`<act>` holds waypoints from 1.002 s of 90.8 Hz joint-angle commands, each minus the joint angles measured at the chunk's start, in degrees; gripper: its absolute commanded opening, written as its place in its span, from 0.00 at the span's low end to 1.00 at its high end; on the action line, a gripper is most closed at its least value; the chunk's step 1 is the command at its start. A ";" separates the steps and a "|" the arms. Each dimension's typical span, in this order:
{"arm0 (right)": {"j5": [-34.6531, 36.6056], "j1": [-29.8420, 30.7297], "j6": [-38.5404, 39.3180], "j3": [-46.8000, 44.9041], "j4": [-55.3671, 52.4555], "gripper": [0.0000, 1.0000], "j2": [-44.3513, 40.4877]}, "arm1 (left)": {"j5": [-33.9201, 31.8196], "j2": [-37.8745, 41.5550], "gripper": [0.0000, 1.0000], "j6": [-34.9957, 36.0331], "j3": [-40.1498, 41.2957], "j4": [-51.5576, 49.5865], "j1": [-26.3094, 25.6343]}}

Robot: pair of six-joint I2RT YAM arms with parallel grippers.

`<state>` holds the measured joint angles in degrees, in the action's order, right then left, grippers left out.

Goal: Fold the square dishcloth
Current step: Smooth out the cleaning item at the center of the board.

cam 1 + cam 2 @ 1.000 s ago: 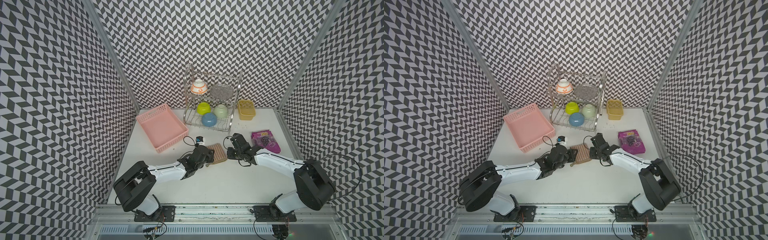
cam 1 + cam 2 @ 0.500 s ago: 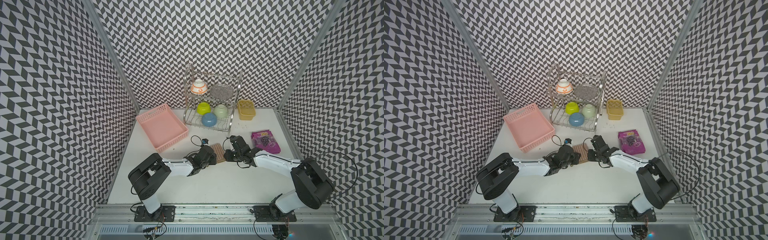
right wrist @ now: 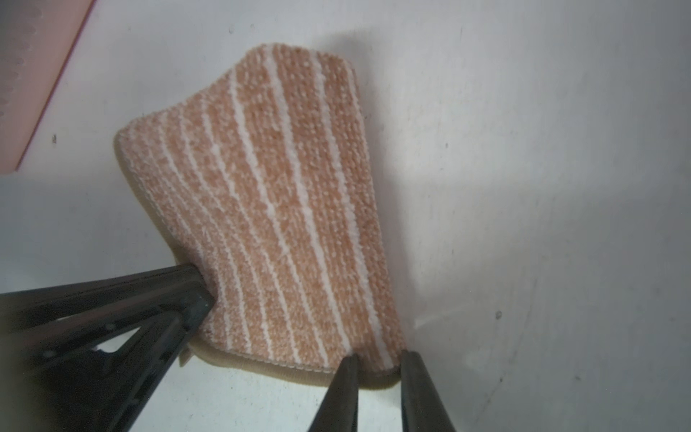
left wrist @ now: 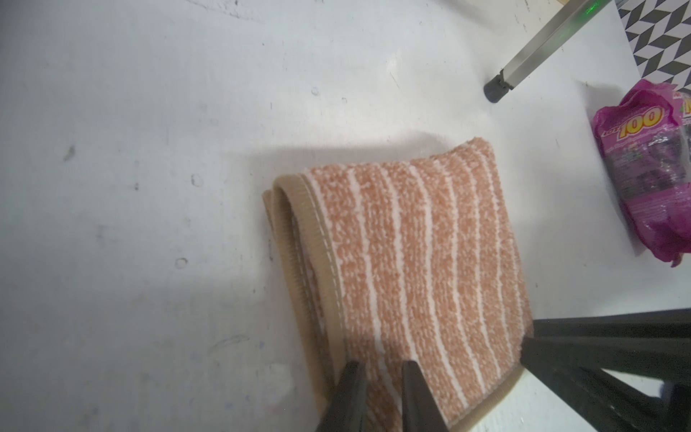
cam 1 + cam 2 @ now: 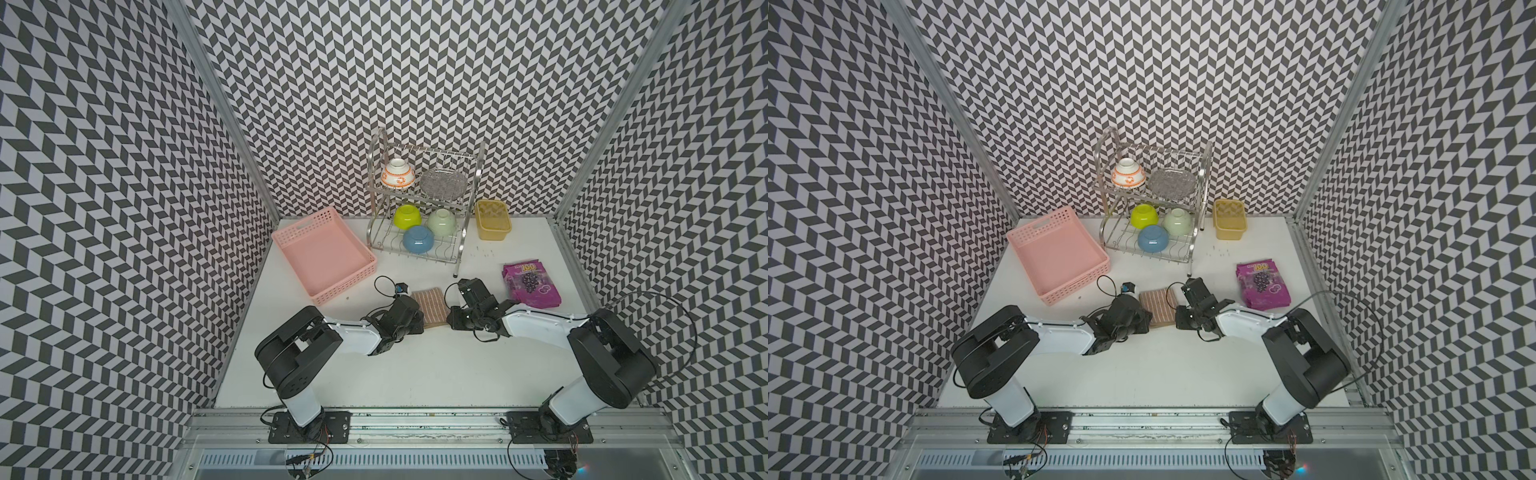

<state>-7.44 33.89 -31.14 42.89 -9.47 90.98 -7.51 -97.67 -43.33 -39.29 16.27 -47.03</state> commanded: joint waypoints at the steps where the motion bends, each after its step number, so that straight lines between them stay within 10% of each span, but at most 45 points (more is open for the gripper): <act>1: -0.01 -0.14 -0.43 -0.90 1.54 0.22 0.82 | -0.22 0.09 0.22 1.00 1.35 -0.71 0.84; 39: 6.45 -0.10 3.26 5.27 -5.29 0.22 -9.34 | 1.59 9.61 0.33 5.21 -2.83 -6.43 0.84; 91: 0.73 1.22 4.63 19.81 -1.42 0.18 6.98 | 7.98 -0.18 0.28 6.68 -10.44 -4.04 7.33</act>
<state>-5.39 34.37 -26.96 60.97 -13.47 95.88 -1.89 -95.70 -37.95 -47.83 11.25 -40.64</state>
